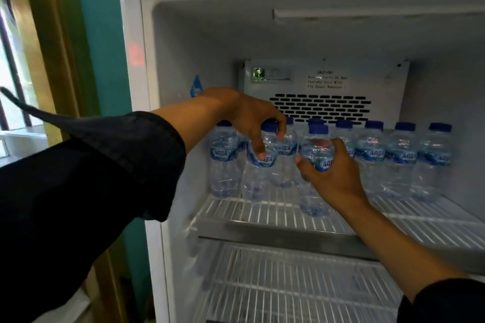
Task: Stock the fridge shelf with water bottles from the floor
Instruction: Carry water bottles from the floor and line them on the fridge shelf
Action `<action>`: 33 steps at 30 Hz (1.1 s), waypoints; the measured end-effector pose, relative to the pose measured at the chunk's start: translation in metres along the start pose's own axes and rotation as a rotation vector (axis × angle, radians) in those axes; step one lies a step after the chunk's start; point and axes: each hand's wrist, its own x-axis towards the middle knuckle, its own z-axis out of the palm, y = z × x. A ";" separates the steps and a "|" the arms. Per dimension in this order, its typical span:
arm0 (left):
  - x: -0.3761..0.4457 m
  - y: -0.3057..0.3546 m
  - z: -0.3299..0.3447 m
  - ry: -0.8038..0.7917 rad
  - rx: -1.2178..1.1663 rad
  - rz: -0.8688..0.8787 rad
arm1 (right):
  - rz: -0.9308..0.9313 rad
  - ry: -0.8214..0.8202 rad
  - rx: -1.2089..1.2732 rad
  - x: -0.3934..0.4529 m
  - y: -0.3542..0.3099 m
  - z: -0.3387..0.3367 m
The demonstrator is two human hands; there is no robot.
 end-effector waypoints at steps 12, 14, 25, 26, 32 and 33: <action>0.008 -0.023 0.008 0.061 0.099 -0.094 | 0.084 -0.078 -0.104 -0.001 -0.001 -0.003; 0.009 -0.022 0.009 0.072 0.140 -0.094 | 0.090 -0.105 -0.194 -0.002 -0.001 -0.007; 0.003 -0.028 0.016 0.129 0.097 -0.052 | 0.036 -0.172 -0.046 -0.003 -0.003 -0.008; 0.003 -0.029 0.017 0.137 0.090 -0.052 | 0.032 -0.179 -0.032 -0.001 -0.005 -0.005; 0.006 -0.030 0.018 0.126 0.102 -0.056 | 0.047 -0.217 0.031 0.011 -0.014 0.028; 0.007 -0.030 0.018 0.122 0.113 -0.058 | 0.044 -0.220 0.030 0.010 -0.013 0.033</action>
